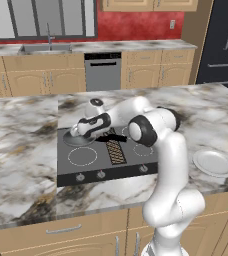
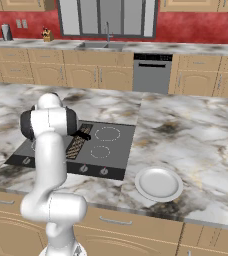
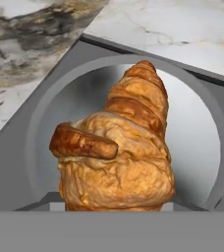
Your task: Pick the croissant and place it on the pan. Then turn on the stove to warm the croissant.
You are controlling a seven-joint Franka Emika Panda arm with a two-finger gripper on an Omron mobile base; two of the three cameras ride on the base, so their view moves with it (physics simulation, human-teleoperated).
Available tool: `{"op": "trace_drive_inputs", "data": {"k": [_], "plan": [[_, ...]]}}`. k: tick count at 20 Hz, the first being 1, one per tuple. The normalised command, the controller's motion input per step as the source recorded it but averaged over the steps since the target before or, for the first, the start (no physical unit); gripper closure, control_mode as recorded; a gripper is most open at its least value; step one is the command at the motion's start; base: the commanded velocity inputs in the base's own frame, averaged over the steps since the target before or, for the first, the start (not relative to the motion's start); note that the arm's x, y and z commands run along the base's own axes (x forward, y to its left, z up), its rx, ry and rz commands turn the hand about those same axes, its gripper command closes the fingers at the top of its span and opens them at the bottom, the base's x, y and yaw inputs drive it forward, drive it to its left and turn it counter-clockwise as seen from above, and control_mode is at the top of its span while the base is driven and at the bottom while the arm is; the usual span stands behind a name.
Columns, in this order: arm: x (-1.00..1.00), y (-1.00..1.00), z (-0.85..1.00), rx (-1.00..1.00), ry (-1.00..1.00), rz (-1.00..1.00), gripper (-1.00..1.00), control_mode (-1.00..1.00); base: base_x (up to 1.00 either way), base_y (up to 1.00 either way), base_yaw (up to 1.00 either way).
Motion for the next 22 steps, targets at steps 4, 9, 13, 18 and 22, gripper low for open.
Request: {"op": "trace_drive_inputs", "data": {"k": [4, 9, 13, 18, 22], "plan": [[0.13, 0.13, -0.18, 0.0, 0.0, 0.0, 1.0, -1.0, 0.0, 0.0, 0.0], [0.21, 0.04, -0.11, 0.0, 0.0, 0.0, 1.0, -1.0, 0.0, 0.0, 0.0], [0.2, 0.0, -0.16, 0.0, 0.0, 0.0, 1.0, -1.0, 0.0, 0.0, 0.0], [0.19, 0.0, -0.2, 0.0, 0.0, 0.0, 1.0, -1.0, 0.0, 0.0, 0.0], [0.19, 0.02, -0.19, 0.0, 0.0, 0.0, 1.0, -1.0, 0.0, 0.0, 0.0]]}}
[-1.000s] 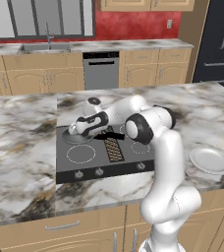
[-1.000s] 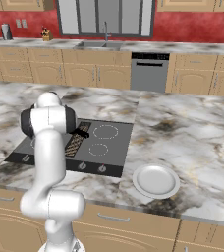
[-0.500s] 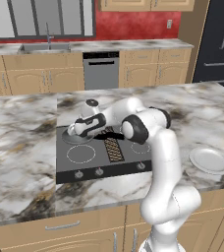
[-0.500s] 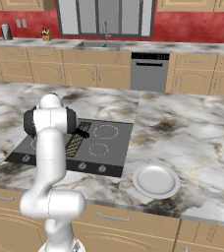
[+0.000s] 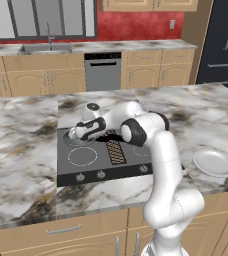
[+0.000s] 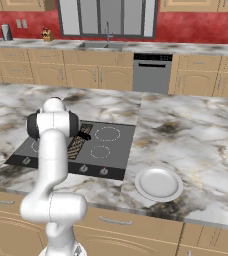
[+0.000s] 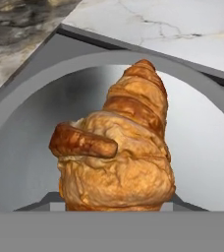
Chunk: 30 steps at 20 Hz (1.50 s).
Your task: Pick the croissant and place it on the pan. Then turn on the stove to warm the croissant.
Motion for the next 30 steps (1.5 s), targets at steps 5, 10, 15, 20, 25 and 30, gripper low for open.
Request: {"op": "trace_drive_inputs", "data": {"k": [5, 10, 15, 20, 25, 30], "plan": [[0.18, 0.05, -0.16, 0.0, 0.01, 0.0, -1.0, -1.0, 0.0, 0.0, 0.0], [0.04, 0.01, -0.01, 0.0, 0.03, 0.0, -1.0, -1.0, 0.0, 0.0, 0.0], [-0.08, -0.05, 0.15, 0.0, 0.0, 0.0, -1.0, -1.0, 0.0, 0.0, 0.0], [-0.32, -0.23, 0.5, 0.0, -0.01, 0.0, -1.0, -1.0, 0.0, 0.0, 0.0], [-0.64, -0.11, 0.34, 0.0, -0.11, 0.0, -1.0, -1.0, 0.0, 0.0, 0.0], [-0.74, -0.01, 0.01, 0.0, -0.06, 0.0, -1.0, -1.0, 0.0, 0.0, 0.0]]}}
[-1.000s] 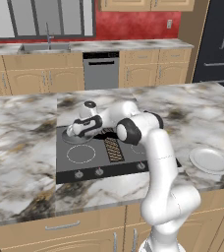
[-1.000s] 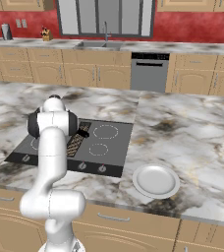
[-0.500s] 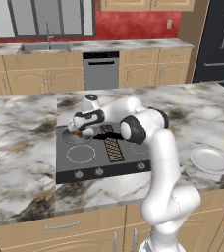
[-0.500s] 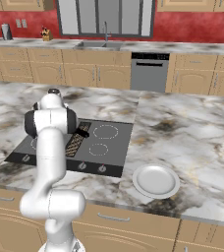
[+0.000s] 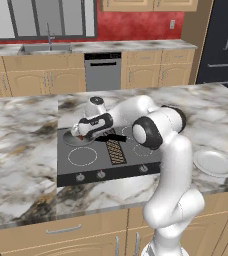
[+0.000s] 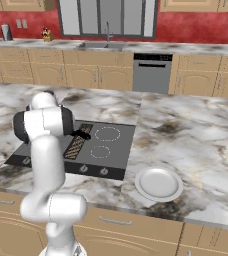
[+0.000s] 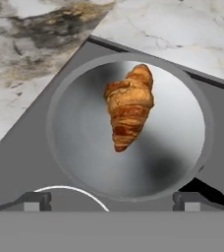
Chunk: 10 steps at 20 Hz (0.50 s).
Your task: Pick the croissant and place it on the pan. Then turn on the stove to warm the croissant.
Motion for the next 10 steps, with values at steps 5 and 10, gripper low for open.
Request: {"op": "trace_drive_inputs", "data": {"k": [5, 10], "plan": [[-0.6, -0.17, 0.03, 0.0, 0.0, -0.03, -1.0, -1.0, 0.0, 0.0, 0.0], [-0.43, -0.31, 0.24, 0.04, 0.0, -0.12, -1.0, -1.0, 0.0, 0.0, 0.0]]}}
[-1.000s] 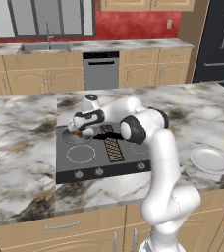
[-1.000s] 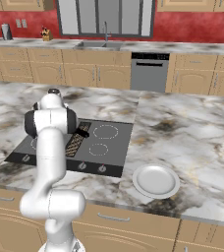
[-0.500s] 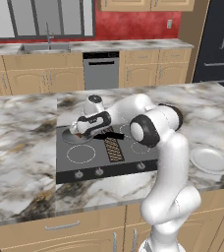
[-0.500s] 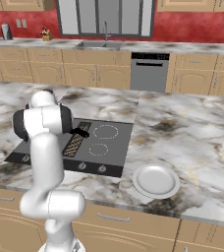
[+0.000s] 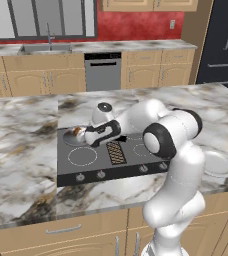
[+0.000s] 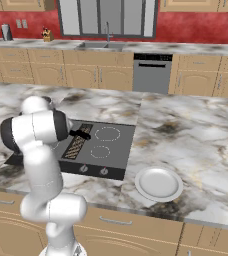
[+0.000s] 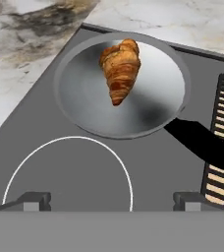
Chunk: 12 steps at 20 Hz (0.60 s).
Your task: Pick the croissant and place it on the pan. Then turn on the stove to warm the croissant.
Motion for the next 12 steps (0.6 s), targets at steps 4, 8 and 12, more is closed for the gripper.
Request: {"op": "trace_drive_inputs", "data": {"k": [4, 8, 12], "plan": [[-0.41, -0.31, 0.36, 0.08, 0.0, -0.15, -1.0, -1.0, 0.0, 0.0, 0.0], [-0.31, -0.15, 0.46, 0.08, 0.0, -0.11, -1.0, -1.0, 0.0, 0.0, 0.0], [-0.23, -0.03, 0.34, 0.05, 0.0, -0.07, -1.0, -1.0, 0.0, 0.0, 0.0]]}}
